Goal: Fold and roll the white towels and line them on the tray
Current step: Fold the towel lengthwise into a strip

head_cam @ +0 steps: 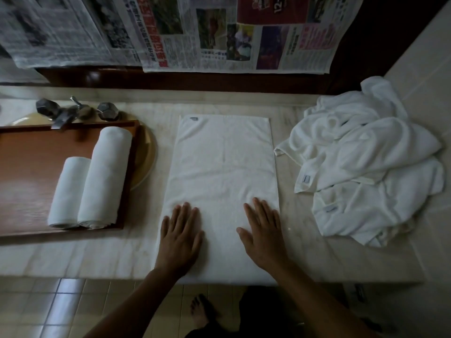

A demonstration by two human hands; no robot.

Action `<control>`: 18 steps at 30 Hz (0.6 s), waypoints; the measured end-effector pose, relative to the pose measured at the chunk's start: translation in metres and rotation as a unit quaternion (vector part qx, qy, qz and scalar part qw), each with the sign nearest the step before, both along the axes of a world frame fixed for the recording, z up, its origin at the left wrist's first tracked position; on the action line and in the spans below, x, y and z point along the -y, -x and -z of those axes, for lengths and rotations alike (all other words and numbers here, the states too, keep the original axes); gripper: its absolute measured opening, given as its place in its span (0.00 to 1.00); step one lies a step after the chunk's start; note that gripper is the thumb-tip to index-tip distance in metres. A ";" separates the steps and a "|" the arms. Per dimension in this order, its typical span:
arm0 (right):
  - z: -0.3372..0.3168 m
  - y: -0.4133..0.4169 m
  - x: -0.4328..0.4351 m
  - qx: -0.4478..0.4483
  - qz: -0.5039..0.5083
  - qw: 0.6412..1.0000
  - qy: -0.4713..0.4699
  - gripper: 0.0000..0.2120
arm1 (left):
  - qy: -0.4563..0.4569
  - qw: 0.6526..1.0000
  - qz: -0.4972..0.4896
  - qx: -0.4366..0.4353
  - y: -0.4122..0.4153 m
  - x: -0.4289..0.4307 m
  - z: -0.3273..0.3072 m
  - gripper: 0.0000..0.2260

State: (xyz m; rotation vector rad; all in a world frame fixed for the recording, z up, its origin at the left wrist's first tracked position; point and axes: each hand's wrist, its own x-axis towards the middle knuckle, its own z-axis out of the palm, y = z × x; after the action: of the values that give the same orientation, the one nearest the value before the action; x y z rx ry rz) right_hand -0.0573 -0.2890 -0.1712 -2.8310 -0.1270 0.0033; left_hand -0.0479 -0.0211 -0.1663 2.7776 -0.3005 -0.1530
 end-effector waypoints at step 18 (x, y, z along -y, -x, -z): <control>-0.049 -0.313 0.111 -0.027 0.060 0.995 -0.081 0.17 | 0.098 0.989 -0.097 -0.051 -0.073 0.231 -0.043 0.23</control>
State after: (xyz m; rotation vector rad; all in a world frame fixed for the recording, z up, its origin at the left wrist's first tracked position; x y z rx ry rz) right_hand 0.2559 -0.3997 -0.1227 -2.6695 0.0540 0.0409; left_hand 0.0256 -0.2520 -0.1230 2.5742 -0.0164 -0.2043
